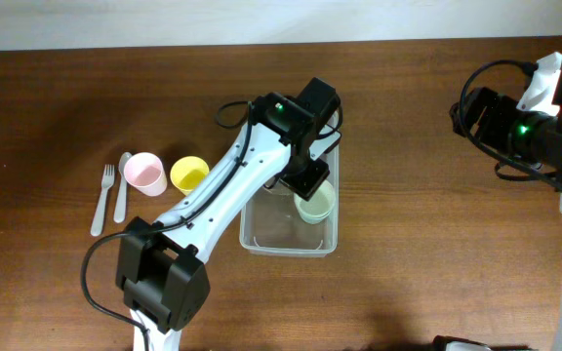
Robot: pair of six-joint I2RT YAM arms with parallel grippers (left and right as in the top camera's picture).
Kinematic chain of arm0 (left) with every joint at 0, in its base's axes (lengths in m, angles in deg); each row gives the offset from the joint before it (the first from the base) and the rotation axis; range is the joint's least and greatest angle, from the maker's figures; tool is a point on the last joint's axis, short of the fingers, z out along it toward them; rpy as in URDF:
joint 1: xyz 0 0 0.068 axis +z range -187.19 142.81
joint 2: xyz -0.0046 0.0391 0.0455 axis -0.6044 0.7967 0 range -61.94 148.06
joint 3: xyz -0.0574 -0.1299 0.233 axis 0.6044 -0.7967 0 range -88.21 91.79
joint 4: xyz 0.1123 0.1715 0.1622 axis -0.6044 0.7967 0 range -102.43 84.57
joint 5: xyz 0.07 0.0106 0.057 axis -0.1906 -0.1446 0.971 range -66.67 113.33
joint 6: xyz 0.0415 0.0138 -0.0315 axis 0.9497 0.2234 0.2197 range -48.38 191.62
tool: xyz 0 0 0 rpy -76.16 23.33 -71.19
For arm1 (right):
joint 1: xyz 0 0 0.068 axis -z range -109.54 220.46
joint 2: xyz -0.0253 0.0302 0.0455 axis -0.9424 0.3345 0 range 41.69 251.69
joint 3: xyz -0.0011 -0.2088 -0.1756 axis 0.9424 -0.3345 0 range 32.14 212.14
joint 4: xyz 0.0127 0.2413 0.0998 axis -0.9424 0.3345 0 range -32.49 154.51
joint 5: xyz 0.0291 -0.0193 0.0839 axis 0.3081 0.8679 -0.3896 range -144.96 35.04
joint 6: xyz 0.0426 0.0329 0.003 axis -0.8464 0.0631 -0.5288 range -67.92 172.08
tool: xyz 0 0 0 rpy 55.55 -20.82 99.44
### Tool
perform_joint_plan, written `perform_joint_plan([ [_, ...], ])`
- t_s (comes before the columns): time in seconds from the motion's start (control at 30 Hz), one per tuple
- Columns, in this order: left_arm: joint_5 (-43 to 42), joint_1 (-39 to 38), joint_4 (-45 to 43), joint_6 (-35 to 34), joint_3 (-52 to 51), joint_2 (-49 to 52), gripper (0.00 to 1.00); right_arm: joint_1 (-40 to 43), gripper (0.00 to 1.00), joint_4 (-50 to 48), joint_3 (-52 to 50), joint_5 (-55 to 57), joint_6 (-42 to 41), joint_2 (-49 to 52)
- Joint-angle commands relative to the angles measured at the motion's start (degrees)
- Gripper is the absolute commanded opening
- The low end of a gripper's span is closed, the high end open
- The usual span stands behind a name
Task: Pack container
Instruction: 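Carry the white cup into the container and drop it into the green cup, then move the left gripper to the pink cup and grasp its rim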
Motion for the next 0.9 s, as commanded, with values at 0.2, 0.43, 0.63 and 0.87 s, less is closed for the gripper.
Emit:
perform_joint_plan([
  [0.2, 6.19, 13.29, 14.51, -3.02, 16.96, -3.37, 0.60, 0.37, 0.99, 0.00, 0.59, 0.52, 0.59, -0.22],
  [0.43, 7.78, 34.93, 17.94, -12.44, 14.34, -4.26, 0.65, 0.37, 0.99, 0.00, 0.59, 0.52, 0.59, -0.22],
  [0.63, 2.47, 48.78, 8.15, -12.28, 1.66, -4.26, 0.70, 0.37, 0.99, 0.00, 0.59, 0.52, 0.59, -0.22],
  [0.87, -4.44, 53.18, -8.07, -8.68, -16.87, -3.50, 0.70, 0.37, 0.99, -0.02, 0.59, 0.52, 0.59, -0.22],
])
